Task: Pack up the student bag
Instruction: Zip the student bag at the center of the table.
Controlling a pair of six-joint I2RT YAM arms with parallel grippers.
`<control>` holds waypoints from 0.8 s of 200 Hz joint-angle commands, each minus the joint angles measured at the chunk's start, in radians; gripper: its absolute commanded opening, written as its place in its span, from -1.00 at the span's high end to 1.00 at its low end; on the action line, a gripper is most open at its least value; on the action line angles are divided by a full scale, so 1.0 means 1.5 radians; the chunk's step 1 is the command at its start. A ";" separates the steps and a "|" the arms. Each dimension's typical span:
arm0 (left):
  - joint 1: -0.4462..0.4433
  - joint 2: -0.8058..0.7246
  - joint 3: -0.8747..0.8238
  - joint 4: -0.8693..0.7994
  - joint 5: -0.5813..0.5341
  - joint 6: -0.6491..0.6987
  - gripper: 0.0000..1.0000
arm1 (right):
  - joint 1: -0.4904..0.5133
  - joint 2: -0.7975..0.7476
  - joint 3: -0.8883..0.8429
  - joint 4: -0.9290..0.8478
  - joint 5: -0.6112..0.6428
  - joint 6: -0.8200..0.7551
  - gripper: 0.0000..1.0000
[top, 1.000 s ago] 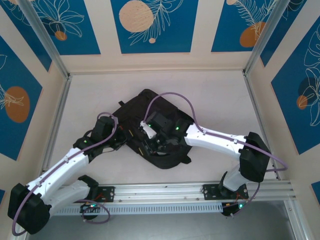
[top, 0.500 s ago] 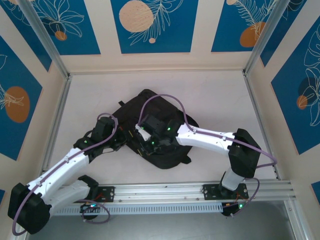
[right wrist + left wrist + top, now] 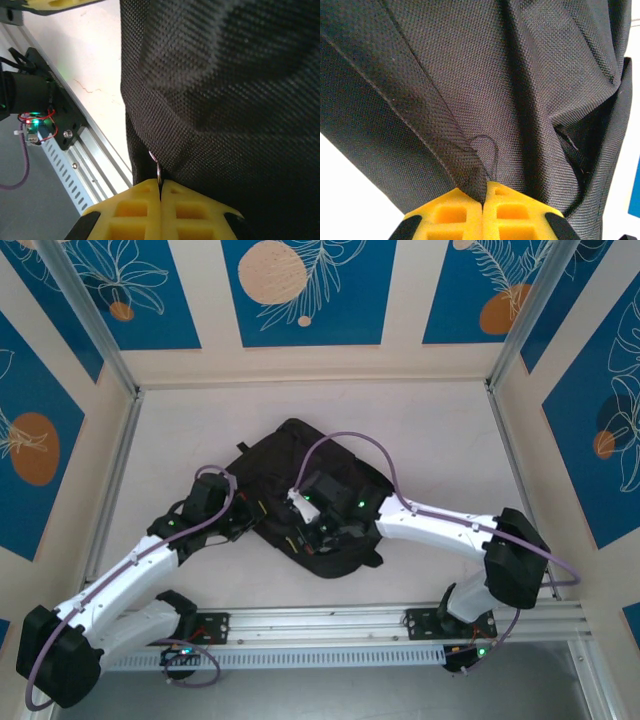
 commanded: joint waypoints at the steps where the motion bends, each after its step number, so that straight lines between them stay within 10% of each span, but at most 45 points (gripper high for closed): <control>1: 0.020 -0.008 0.010 0.012 -0.003 0.019 1.00 | -0.018 -0.048 -0.039 -0.055 -0.048 0.006 1.00; 132: 0.027 0.033 0.030 0.009 0.018 0.057 1.00 | -0.029 0.034 0.185 -0.334 -0.166 -0.063 1.00; 160: 0.028 0.029 0.026 0.010 0.016 0.057 1.00 | -0.042 0.000 0.149 -0.293 -0.096 -0.013 0.44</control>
